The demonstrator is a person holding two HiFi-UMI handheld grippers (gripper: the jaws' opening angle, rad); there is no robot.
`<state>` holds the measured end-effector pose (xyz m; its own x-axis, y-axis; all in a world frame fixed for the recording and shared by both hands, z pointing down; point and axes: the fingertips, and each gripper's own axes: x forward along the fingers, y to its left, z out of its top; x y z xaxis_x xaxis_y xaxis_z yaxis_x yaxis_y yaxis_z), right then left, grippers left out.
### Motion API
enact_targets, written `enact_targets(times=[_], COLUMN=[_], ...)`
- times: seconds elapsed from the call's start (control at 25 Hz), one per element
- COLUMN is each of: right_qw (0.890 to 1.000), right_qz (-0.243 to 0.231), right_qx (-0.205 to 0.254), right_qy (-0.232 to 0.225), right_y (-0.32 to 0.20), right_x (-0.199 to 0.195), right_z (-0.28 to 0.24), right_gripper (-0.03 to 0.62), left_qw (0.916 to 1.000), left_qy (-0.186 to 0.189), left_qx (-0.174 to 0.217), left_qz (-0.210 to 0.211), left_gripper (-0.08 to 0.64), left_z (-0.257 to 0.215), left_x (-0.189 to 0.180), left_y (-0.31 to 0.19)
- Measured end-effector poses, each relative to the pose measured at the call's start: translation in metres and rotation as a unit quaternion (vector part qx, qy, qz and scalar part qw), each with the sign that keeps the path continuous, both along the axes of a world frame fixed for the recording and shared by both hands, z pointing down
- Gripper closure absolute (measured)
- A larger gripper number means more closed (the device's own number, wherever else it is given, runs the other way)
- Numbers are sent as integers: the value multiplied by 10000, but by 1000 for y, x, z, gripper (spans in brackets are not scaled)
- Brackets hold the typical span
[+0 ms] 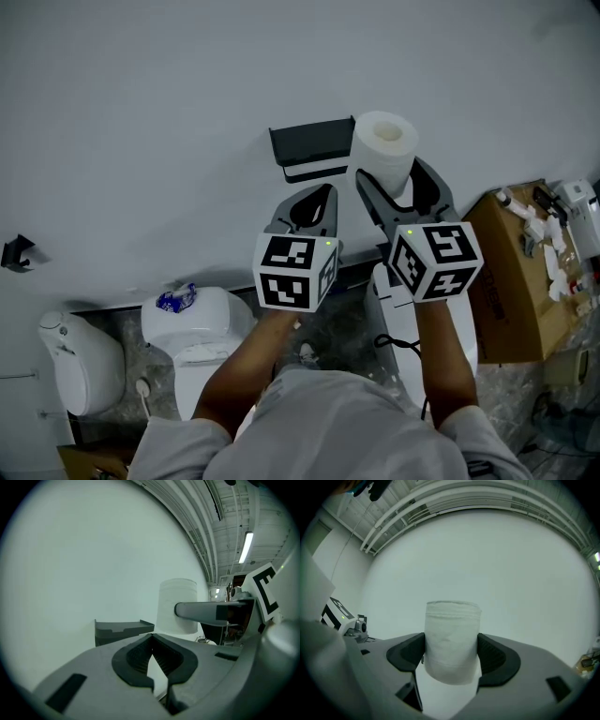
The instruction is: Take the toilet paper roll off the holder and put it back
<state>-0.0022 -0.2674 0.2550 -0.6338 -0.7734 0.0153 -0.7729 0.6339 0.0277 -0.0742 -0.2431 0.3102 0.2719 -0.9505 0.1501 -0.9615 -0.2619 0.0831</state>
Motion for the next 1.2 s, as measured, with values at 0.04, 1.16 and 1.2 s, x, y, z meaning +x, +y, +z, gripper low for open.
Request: enact_targets(times=[0.04,1.16,1.2], right_qw=[10000,9985,9986], right_qz=[-36,-545,-529], right_qx=[8,51,50], right_qy=[-7,-63,-53], right_y=[0,-40,-43], right_x=[-5,-118,-121], right_z=[-1,-8,-6], right_gripper=[244,244,244], left_qw=[10000,9981,9981], left_qy=[1,-26,-18], left_qx=[4,107,102], left_qz=[-35,-606,-613], left_gripper=[555,555,555], left_z=[0,-6,-5], left_x=[-5,-107,-109], left_y=[0,-19,-21])
